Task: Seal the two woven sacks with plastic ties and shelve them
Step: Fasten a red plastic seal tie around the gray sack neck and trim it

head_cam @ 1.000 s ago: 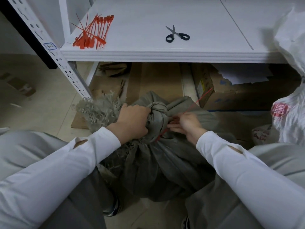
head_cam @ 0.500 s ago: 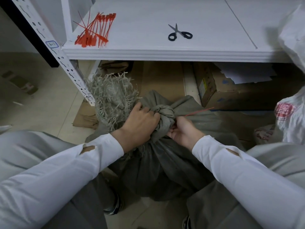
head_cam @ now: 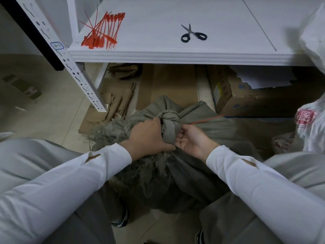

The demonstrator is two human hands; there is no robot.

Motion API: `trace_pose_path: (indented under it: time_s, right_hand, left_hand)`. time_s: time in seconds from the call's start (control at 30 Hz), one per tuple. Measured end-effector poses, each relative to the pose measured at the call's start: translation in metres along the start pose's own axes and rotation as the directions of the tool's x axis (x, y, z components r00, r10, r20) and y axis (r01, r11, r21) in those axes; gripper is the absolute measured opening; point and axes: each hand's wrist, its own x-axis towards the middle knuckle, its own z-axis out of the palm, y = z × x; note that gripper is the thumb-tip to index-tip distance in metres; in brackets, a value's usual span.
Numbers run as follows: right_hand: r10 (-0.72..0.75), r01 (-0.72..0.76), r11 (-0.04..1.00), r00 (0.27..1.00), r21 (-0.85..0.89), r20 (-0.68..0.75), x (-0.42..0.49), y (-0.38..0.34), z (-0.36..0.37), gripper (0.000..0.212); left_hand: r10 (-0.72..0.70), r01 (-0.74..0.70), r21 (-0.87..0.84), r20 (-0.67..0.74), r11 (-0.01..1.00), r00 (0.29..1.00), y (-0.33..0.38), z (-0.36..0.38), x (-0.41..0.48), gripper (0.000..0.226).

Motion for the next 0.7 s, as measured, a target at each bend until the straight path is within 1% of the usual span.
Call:
trace_pose_path:
  time_s: [0.07, 0.13, 0.2, 0.23, 0.3, 0.33, 0.4, 0.47, 0.53, 0.6, 0.7]
  right_hand:
    - [0.000, 0.001, 0.999, 1.000, -0.051, 0.011, -0.001, -0.001, 0.000, 0.032]
    - [-0.024, 0.018, 0.989, 0.999, -0.149, -0.038, 0.000, -0.002, -0.002, 0.034]
    - [-0.029, 0.000, 0.969, 0.993, -0.247, -0.114, 0.001, 0.000, -0.006, 0.042]
    - [-0.026, -0.017, 0.960, 0.989, -0.280, -0.148, 0.001, 0.001, -0.009, 0.046]
    - [-0.013, -0.045, 0.945, 0.985, -0.325, -0.174, 0.003, 0.004, -0.012, 0.047]
    - [0.003, -0.057, 0.939, 0.988, -0.338, -0.157, 0.003, 0.004, -0.012, 0.045]
    - [0.045, -0.065, 0.941, 0.997, -0.332, -0.068, 0.002, 0.007, -0.009, 0.038]
    - [0.085, -0.073, 0.962, 0.996, -0.264, 0.035, 0.000, 0.012, -0.003, 0.030]
    - [0.094, -0.080, 0.981, 0.993, -0.179, 0.071, 0.000, 0.020, 0.003, 0.026]
    - [0.078, -0.073, 0.992, 0.996, -0.100, 0.051, 0.004, 0.026, 0.008, 0.025]
    - [0.032, -0.032, 0.999, 1.000, -0.036, -0.001, 0.007, 0.028, 0.013, 0.026]
  left_hand:
    - [0.028, -0.027, 0.021, -0.043, 0.999, 0.999, -0.001, -0.001, 0.005, 0.065]
    - [0.071, -0.068, 0.077, -0.039, 0.995, 0.997, -0.001, -0.008, 0.009, 0.048]
    - [0.118, -0.107, 0.175, -0.053, 0.979, 0.992, -0.002, -0.016, 0.011, 0.040]
    - [0.143, -0.127, 0.222, -0.060, 0.967, 0.988, -0.003, -0.019, 0.011, 0.040]
    - [0.198, -0.172, 0.299, -0.060, 0.939, 0.978, -0.006, -0.022, 0.012, 0.045]
    - [0.231, -0.199, 0.329, -0.061, 0.923, 0.971, -0.007, -0.021, 0.013, 0.050]
    - [0.305, -0.258, 0.371, -0.074, 0.892, 0.949, -0.010, -0.020, 0.012, 0.059]
    - [0.346, -0.294, 0.358, -0.091, 0.886, 0.934, -0.012, -0.020, 0.011, 0.061]
    - [0.346, -0.301, 0.276, -0.129, 0.913, 0.929, -0.012, -0.021, 0.010, 0.054]
    - [0.327, -0.299, 0.171, -0.172, 0.939, 0.929, -0.013, -0.023, 0.009, 0.042]
    - [0.337, -0.325, 0.089, -0.197, 0.941, 0.921, -0.017, -0.021, 0.009, 0.038]
